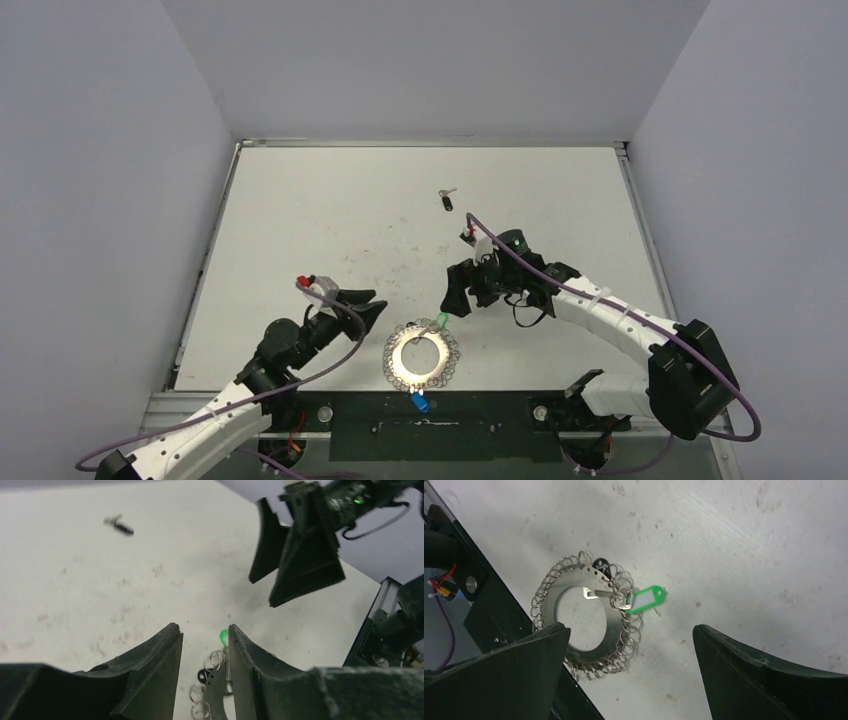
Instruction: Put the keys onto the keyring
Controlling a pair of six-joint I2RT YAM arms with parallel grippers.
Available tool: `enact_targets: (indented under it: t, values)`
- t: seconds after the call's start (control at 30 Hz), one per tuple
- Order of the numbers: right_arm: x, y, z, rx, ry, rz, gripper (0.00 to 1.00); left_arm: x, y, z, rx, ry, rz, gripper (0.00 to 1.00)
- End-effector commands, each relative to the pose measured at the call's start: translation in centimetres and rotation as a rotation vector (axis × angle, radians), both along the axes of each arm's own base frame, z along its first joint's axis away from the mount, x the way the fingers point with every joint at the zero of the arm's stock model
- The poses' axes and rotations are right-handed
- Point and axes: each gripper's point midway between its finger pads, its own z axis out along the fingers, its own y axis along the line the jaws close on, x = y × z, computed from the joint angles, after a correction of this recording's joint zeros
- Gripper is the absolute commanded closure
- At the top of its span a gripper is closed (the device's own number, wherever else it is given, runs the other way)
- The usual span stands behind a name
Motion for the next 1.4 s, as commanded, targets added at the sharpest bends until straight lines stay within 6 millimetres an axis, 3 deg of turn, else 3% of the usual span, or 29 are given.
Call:
enact_targets:
  t: [0.0, 0.17, 0.27, 0.43, 0.73, 0.83, 0.87, 0.97, 1.13, 1.23, 1.37]
  values:
    - [-0.5, -1.3, -2.1, 0.001, 0.121, -0.171, 0.00, 1.9, 1.8, -3.7, -0.154, 0.495, 0.236, 0.61]
    - [-3.4, -1.8, -5.8, 0.035, 0.288, -0.249, 0.02, 0.9, 1.7, -7.8, -0.054, 0.719, 0.271, 0.46]
    - [-4.7, -1.9, -6.8, 0.070, 0.352, -0.284, 0.06, -0.5, 1.3, -10.4, 0.014, 0.850, 0.252, 0.37]
    - [-5.9, -1.3, -7.8, 0.105, 0.414, -0.307, 0.13, -2.4, 0.7, -12.9, 0.057, 0.993, 0.210, 0.24]
    - [-5.9, 3.3, -8.6, 0.109, 0.451, -0.227, 0.47, -4.3, 1.3, -15.3, 0.099, 1.134, 0.222, 0.15]
    - [-4.5, 4.5, -8.3, 0.084, 0.420, -0.198, 0.64, -4.6, 1.7, -15.7, 0.111, 1.167, 0.245, 0.15]
    - [-3.8, 4.8, -8.1, 0.073, 0.404, -0.194, 0.66, -4.6, 1.6, -15.7, 0.114, 1.170, 0.239, 0.15]
    - [-2.2, 4.9, -7.7, 0.020, 0.348, -0.189, 0.63, -4.5, 1.3, -15.5, 0.142, 1.176, 0.221, 0.18]
    - [-1.3, 2.7, -7.2, -0.127, 0.268, -0.199, 0.45, -4.2, 1.3, -15.1, 0.198, 1.193, 0.238, 0.21]
    - [-2.0, 1.4, -6.4, -0.181, 0.242, -0.205, 0.35, -4.0, 0.9, -15.0, 0.207, 1.202, 0.235, 0.22]
    - [-4.2, 1.1, -5.8, -0.229, 0.226, -0.193, 0.32, -3.8, 0.6, -15.1, 0.224, 1.225, 0.233, 0.25]
